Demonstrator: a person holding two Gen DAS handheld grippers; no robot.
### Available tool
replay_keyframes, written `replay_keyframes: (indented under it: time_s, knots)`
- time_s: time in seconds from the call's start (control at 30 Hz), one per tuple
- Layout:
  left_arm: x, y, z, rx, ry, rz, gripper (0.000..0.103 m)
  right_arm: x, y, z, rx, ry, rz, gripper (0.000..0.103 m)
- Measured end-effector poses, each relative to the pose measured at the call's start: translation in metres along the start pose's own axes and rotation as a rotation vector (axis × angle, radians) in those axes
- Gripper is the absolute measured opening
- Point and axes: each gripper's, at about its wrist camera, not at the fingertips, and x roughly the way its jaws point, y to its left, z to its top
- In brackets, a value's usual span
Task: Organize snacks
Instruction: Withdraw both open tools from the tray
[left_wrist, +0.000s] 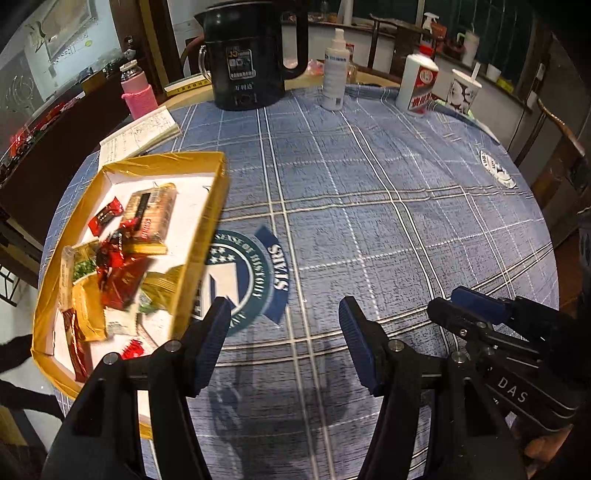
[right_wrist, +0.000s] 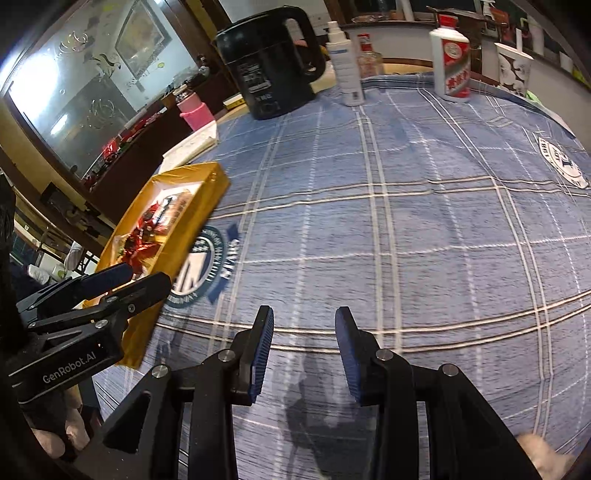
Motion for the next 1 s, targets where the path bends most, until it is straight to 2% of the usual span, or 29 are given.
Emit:
replay_keyframes:
  time_s: [0.2, 0.47, 0.73, 0.8, 0.93, 1.0]
  knots:
    - [0.006, -0.013, -0.002, -0.012, 0.025, 0.042, 0.06, -0.001, -0.014, -0.004, -0.025, 0.023, -0.003, 0.041]
    - [0.004, -0.004, -0.011, -0.046, 0.025, 0.105, 0.06, 0.009, -0.002, -0.004, -0.083, 0.051, 0.024, 0.043]
    - [-0.012, 0.024, -0.022, -0.082, -0.024, 0.183, 0.06, 0.023, 0.028, -0.01, -0.137, 0.078, 0.059, 0.043]
    - [-0.018, 0.034, -0.023, -0.088, -0.054, 0.188, 0.06, 0.023, 0.036, -0.011, -0.149, 0.071, 0.053, 0.043]
    - [-0.026, 0.05, -0.023, -0.103, -0.094, 0.174, 0.069, 0.014, 0.055, -0.016, -0.173, 0.052, 0.023, 0.044]
    - [-0.03, 0.059, -0.022, -0.106, -0.102, 0.157, 0.07, 0.01, 0.065, -0.018, -0.19, 0.047, 0.008, 0.045]
